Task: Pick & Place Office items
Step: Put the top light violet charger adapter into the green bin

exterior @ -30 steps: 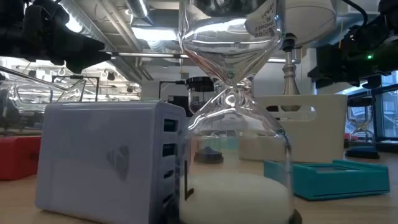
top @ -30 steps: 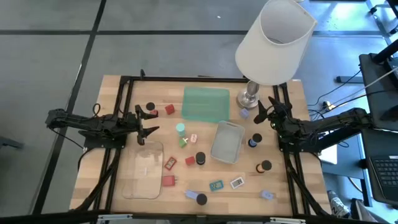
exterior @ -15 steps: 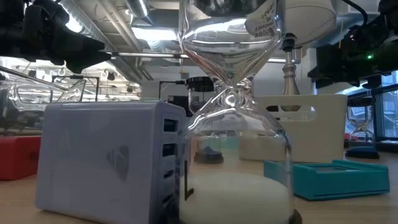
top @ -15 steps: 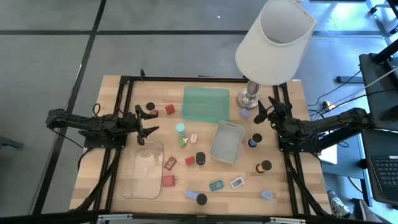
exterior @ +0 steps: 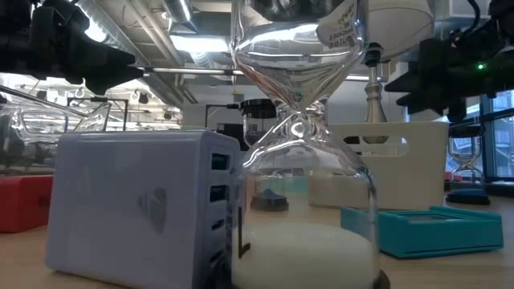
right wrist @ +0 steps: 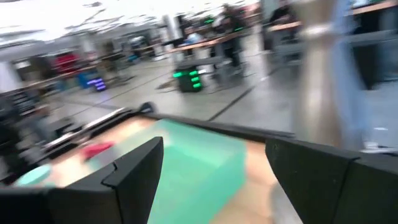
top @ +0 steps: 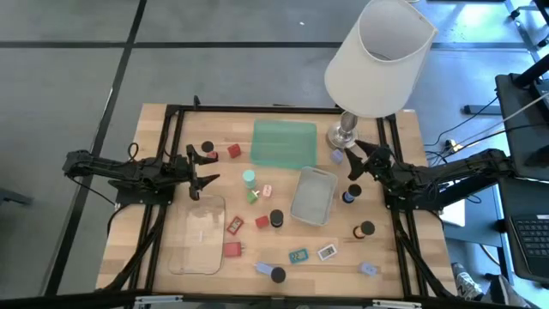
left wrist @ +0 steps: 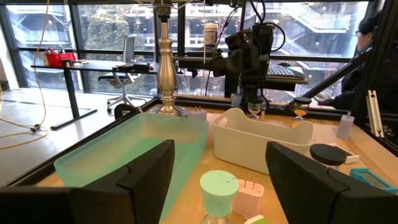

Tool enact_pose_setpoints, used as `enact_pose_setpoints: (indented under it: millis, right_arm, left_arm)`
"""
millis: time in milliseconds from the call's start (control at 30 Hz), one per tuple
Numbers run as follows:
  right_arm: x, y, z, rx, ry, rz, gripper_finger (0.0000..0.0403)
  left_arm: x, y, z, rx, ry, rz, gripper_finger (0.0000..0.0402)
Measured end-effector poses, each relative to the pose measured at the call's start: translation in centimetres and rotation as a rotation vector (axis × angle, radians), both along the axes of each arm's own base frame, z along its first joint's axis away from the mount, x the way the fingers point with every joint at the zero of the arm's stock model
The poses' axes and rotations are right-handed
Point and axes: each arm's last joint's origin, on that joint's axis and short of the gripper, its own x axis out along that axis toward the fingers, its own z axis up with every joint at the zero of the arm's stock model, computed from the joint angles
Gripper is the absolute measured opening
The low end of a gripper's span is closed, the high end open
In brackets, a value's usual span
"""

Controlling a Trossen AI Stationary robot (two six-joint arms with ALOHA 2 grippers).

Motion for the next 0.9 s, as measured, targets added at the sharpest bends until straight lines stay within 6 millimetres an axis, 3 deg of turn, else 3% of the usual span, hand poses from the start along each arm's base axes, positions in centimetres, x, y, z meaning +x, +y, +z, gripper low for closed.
enact_pose_setpoints:
  millis: [333,900]
  right_arm:
    - [0.4,0.5,0.0,0.066,-0.043,0.210,0.0288]
    - [0.1,0.2,0.0,0.054,-0.043,0.075,0.0288]
  left_arm:
    - [-0.2,0.0,1.5,-0.025,-0.162,0.000,0.0251]
    - [-0.4,0.2,2.5,-0.044,-0.261,0.057,0.0251]
